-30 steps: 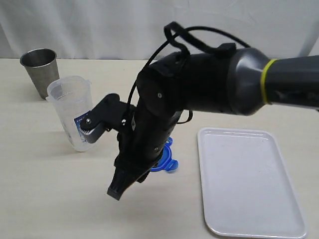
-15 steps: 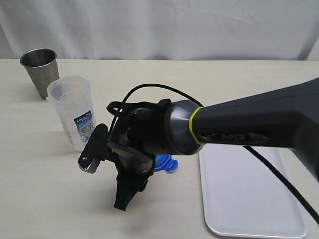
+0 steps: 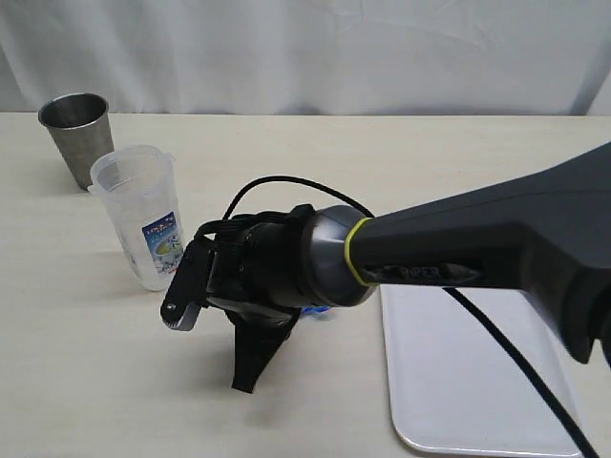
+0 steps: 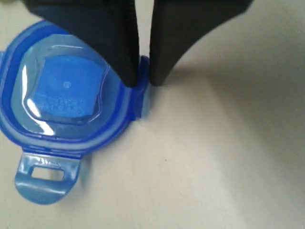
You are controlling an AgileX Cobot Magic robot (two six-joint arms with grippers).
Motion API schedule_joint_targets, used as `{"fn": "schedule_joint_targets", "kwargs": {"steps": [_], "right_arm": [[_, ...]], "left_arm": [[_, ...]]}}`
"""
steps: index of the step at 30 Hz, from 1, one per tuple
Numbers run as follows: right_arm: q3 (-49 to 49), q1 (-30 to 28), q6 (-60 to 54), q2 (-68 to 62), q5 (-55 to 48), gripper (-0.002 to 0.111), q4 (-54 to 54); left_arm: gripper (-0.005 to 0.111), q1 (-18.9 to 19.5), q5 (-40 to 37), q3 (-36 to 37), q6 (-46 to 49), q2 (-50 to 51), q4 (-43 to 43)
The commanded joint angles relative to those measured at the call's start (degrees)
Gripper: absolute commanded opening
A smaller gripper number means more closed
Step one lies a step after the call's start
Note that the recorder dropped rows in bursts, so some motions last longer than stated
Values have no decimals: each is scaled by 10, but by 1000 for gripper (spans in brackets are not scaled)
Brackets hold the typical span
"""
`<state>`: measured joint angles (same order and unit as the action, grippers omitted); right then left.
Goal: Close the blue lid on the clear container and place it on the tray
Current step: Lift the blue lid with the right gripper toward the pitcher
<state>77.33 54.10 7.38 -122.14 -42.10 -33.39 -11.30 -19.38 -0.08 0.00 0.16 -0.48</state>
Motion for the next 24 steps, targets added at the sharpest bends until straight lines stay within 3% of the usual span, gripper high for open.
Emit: {"fn": "schedule_joint_targets", "kwargs": {"steps": [1, 24], "right_arm": [[-1, 0, 4, 18, -22, 4, 4], [-1, -1, -6, 226, -23, 4, 31]], "left_arm": [[0, 3, 4, 1, 0, -2, -2], [0, 3, 4, 1, 0, -2, -2]]}}
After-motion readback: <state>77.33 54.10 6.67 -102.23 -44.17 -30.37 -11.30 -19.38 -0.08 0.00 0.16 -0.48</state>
